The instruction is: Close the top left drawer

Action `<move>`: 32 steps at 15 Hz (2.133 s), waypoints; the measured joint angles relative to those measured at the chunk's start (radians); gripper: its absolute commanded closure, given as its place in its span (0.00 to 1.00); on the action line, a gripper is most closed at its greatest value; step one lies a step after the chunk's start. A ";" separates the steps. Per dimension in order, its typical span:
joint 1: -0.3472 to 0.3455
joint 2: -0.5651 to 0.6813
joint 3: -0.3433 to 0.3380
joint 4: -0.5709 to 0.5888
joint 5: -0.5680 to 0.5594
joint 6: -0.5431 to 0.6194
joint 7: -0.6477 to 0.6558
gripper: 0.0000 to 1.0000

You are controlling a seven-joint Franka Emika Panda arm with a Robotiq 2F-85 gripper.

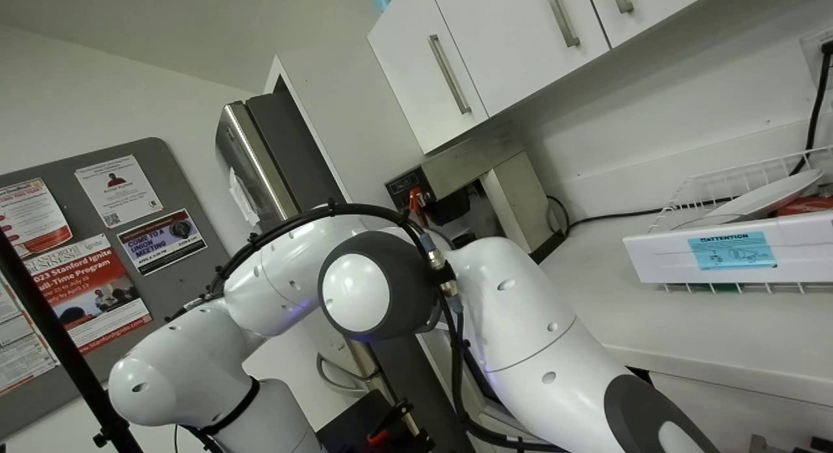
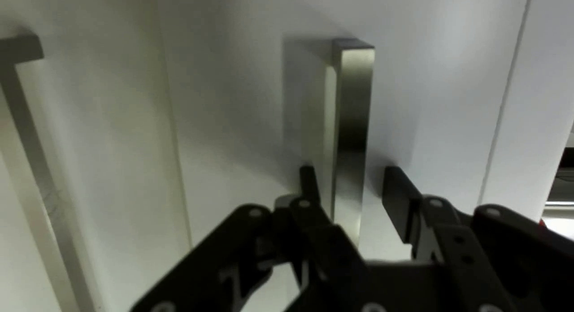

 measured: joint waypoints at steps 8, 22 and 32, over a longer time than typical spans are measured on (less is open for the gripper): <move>0.000 0.009 -0.006 0.003 0.000 0.003 -0.011 0.96; -0.071 0.058 -0.078 -0.009 -0.079 -0.176 -0.016 0.96; -0.216 0.082 -0.152 -0.063 -0.216 -0.337 -0.073 0.96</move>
